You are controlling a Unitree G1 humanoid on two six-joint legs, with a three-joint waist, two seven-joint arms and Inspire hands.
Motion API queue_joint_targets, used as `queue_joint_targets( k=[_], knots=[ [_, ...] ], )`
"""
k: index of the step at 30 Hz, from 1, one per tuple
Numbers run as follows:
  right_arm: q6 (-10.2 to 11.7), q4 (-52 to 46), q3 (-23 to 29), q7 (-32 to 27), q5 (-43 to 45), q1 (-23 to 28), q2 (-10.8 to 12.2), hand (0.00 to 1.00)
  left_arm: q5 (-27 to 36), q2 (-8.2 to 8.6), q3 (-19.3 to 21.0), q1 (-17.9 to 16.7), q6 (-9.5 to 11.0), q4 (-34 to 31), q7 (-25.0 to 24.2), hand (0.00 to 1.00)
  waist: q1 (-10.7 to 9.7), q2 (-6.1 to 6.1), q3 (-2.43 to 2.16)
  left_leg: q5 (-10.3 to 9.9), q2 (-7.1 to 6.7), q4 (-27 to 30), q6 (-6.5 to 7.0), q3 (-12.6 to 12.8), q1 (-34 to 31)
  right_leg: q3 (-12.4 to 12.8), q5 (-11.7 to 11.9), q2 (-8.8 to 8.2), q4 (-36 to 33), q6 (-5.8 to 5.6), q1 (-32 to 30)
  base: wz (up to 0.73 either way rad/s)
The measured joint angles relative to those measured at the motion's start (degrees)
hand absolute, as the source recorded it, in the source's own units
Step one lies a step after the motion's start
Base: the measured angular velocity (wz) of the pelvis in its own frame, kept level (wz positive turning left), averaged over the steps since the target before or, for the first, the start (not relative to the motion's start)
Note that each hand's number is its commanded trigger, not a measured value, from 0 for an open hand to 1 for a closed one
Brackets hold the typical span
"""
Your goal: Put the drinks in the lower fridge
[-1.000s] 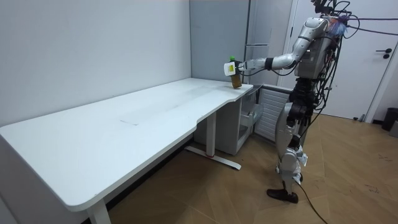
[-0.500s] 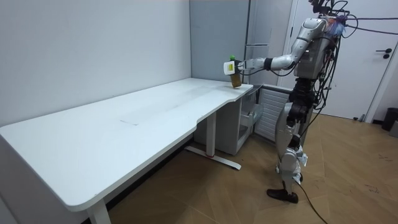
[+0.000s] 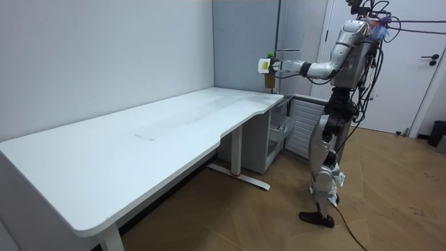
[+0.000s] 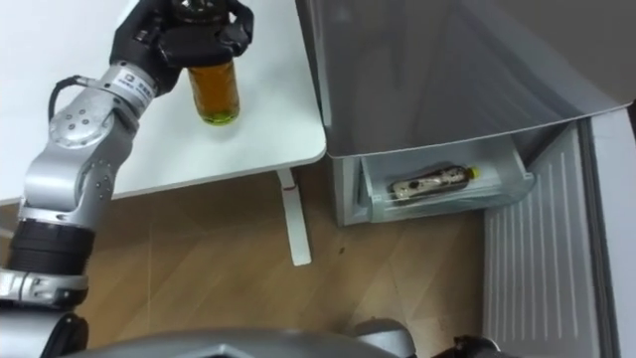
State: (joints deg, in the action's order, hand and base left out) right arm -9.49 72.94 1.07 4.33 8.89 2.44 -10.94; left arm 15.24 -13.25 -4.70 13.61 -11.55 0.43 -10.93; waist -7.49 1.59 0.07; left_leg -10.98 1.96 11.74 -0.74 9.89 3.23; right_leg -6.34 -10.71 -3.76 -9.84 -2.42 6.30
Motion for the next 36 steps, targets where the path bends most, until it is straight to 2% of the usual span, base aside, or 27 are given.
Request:
queue_joint_targets(
  k=[3,7,12,15,18,19,21,23,25,27,31,36],
  knots=[
    [0.1,-0.1,-1.2,0.0,0.2,0.0,-0.2,0.0,0.0,-0.05,0.0,-0.1,0.0,-1.1,-0.8,1.0,0.7,0.15,-0.05,0.0,-0.03,0.1,0.0,-0.8,-0.2,-0.8,0.0,-0.01,0.0,0.0,0.2,0.11],
    [0.1,-0.2,-3.9,0.1,0.2,-0.6,-0.6,0.0,0.0,0.95,0.0,-0.9,0.1,-3.8,-1.1,1.0,2.3,0.2,-0.05,0.0,-0.04,0.1,0.0,-0.8,-0.4,-0.9,0.0,-0.03,0.0,0.0,0.2,0.0],
    [0.0,-3.2,-8.0,0.2,0.2,-1.1,-1.3,0.0,0.0,1.35,-1.2,-1.5,0.1,-4.0,-0.9,1.0,3.4,0.2,-0.03,0.0,-0.07,0.2,0.01,-1.3,-0.6,-1.7,0.0,-0.1,0.1,0.0,0.3,0.06],
    [0.2,-7.0,-8.9,0.5,0.2,-1.2,-1.8,0.0,0.1,1.54,-2.8,-3.1,0.1,-4.6,-1.0,1.0,3.9,0.16,0.02,0.1,-0.08,0.0,-0.01,-1.3,-0.6,-1.7,0.0,-0.1,0.1,-0.01,0.1,0.0],
    [0.0,-11.0,-11.1,0.7,0.7,-1.2,-1.5,0.0,0.1,2.14,-4.4,-6.0,0.1,-6.7,-1.2,1.0,4.7,-0.38,0.32,0.1,-0.08,0.0,-0.05,-1.2,-0.5,-1.6,0.0,-0.1,0.1,-0.01,0.1,0.0],
    [0.0,-12.8,-11.1,0.9,0.6,-1.2,-1.4,0.0,0.1,2.47,-4.8,-7.0,0.1,-7.2,-1.4,1.0,4.9,-0.7,0.48,0.1,-0.09,0.0,-0.05,-1.2,-0.5,-1.6,0.0,-0.1,0.1,-0.01,0.1,0.0],
    [0.5,-16.2,-11.1,1.9,-0.3,-1.3,-0.9,0.0,0.1,2.63,-4.8,-8.5,0.1,-7.4,-1.5,1.0,4.9,-1.13,0.51,0.1,-0.09,0.0,-0.05,-1.3,-0.5,-1.7,0.0,-0.09,0.1,-0.01,0.1,0.0],
    [2.0,-18.3,-11.2,2.8,-1.6,-1.8,0.8,0.0,0.1,2.62,-4.9,-9.2,0.1,-7.4,-1.3,1.0,4.9,-1.49,0.43,0.1,-0.09,0.0,-0.06,-1.4,-0.4,-1.7,0.0,-0.08,0.2,-0.01,0.2,0.0],
    [2.4,-20.2,-12.5,5.1,-3.1,-2.5,3.1,0.0,0.2,2.69,-5.0,-9.5,0.1,-7.4,-1.2,1.0,5.0,-1.71,0.35,0.1,-0.13,0.1,-0.06,-1.6,-0.3,-1.8,0.0,-0.12,0.2,-0.01,0.5,0.05],
    [2.4,-21.9,-13.7,7.1,-3.3,-2.5,4.0,0.0,0.1,3.12,-5.0,-9.6,0.1,-7.4,-1.3,1.0,5.2,-1.76,0.33,0.1,-0.25,0.1,-0.05,-2.0,-0.2,-2.1,0.0,-0.22,0.2,-0.01,0.7,0.08],
    [2.4,-25.2,-15.1,10.2,-3.9,-2.1,4.4,0.0,0.1,3.46,-5.0,-9.8,0.1,-7.4,-2.2,1.0,6.2,-1.97,0.32,0.1,-0.31,0.7,-0.04,-2.5,-0.7,-2.7,0.0,-0.29,0.2,-0.01,0.9,0.08],
    [2.5,-28.9,-15.6,12.9,-3.9,-2.4,4.4,0.0,0.1,3.82,-5.9,-11.2,0.1,-7.4,-3.1,1.0,6.2,-2.23,0.17,0.1,-0.28,1.2,-0.04,-2.6,-0.7,-2.9,0.0,-0.28,0.1,-0.02,1.2,0.01]
  ],
)
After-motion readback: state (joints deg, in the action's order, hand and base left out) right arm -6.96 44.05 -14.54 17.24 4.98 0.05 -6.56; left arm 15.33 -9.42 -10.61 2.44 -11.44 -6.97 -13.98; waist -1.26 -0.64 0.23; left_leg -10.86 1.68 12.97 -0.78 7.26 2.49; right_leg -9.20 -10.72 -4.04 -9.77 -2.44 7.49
